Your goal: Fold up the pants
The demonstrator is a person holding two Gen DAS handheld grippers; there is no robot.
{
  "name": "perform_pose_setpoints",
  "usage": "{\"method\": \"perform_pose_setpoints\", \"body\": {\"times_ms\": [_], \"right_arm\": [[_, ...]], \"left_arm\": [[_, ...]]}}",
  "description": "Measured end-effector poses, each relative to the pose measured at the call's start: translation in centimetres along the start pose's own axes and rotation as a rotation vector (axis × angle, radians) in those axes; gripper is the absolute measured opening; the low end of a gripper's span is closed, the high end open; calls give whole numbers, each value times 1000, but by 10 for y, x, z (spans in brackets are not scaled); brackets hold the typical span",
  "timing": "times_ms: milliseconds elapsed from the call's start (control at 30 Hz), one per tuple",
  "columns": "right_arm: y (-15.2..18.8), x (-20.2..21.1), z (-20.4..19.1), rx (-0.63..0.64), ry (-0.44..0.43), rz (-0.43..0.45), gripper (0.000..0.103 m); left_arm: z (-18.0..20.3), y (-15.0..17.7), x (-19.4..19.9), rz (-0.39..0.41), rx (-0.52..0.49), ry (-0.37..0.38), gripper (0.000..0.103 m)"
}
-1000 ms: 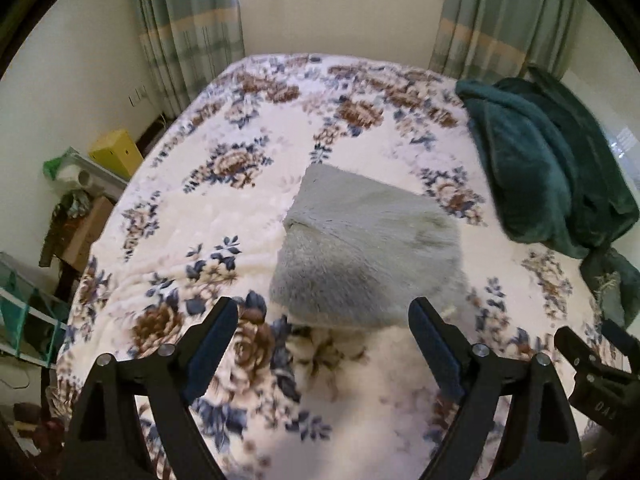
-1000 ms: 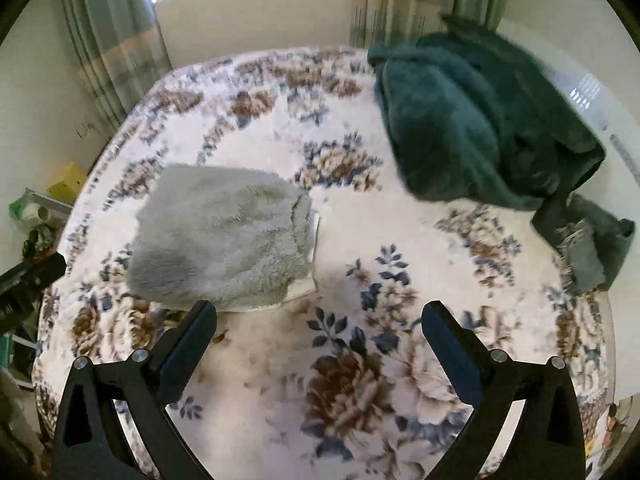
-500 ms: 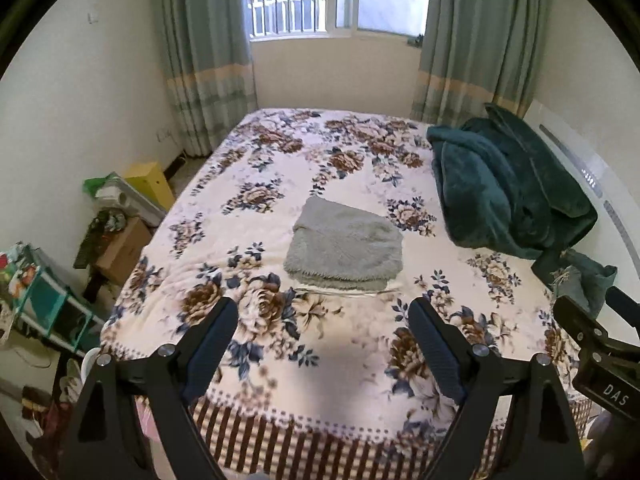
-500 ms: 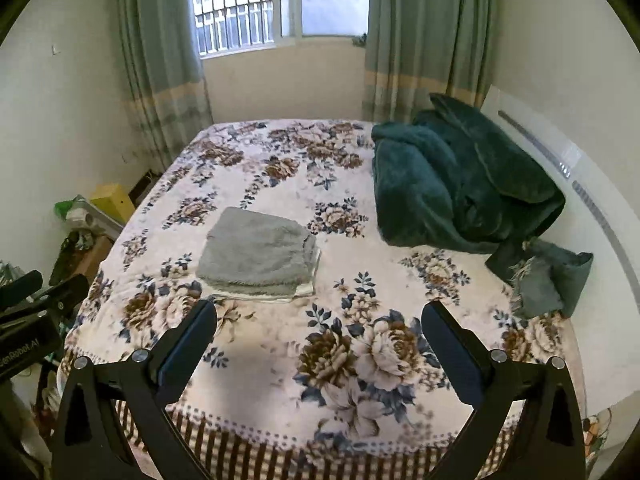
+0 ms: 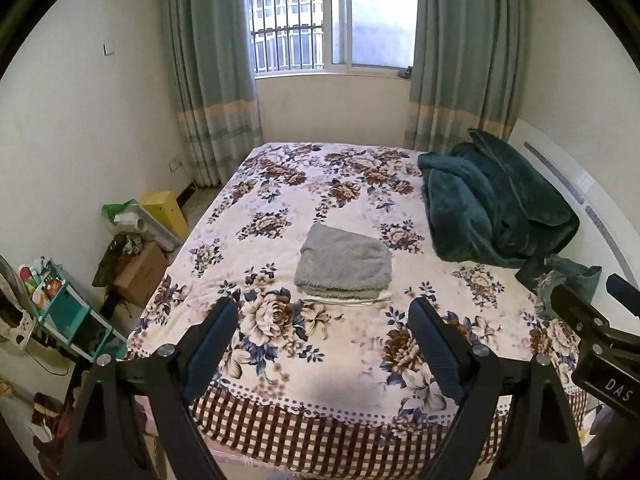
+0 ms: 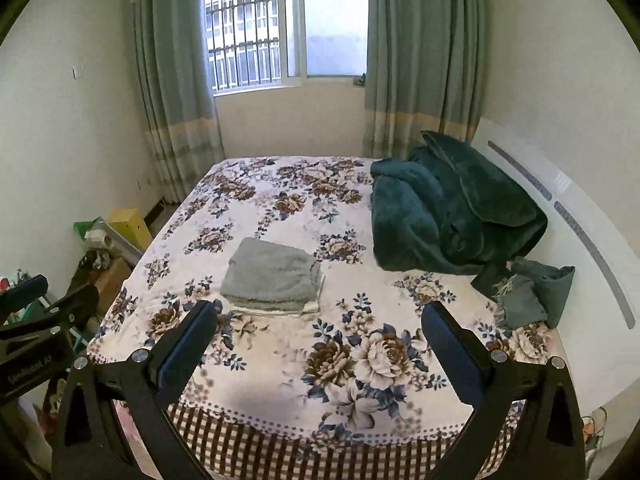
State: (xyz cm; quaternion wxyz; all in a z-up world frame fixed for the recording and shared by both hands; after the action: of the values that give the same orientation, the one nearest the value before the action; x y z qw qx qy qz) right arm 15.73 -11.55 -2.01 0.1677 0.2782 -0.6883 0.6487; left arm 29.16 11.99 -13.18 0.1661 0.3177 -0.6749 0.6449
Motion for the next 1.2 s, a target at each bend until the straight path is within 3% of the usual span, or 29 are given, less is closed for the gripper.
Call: {"method": "perform_pose_setpoints", "body": {"times_ms": [267,367,733,1200], "right_arm": [[3,13,-8,1,3,8,103],[3,15,-9,0,5,11,103],[4,28,-16,-4,3,5,103],[-3,10,-10,-3,-34,-35,103]], "left_arm": [[-3,4,15,33,-11,-14,87],[-7,2,18,45,-4,-27,102],[-18,3,17,47,29,-39,102],[-18,2,11,32,27,-26,102]]}}
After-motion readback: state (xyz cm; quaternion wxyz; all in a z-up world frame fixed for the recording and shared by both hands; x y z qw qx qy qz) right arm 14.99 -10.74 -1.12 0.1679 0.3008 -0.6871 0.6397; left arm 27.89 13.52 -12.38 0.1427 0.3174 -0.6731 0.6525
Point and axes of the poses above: each gripper's, at about its wrist camera, not at the fingertips, and x roughly against the way its jaws point, z to its right, y to its underside, the point moved 6 cm from there along -x, roughly the way its jaws point, and after that the axes turned 8 degrees about -y, right-handed, at the moved point
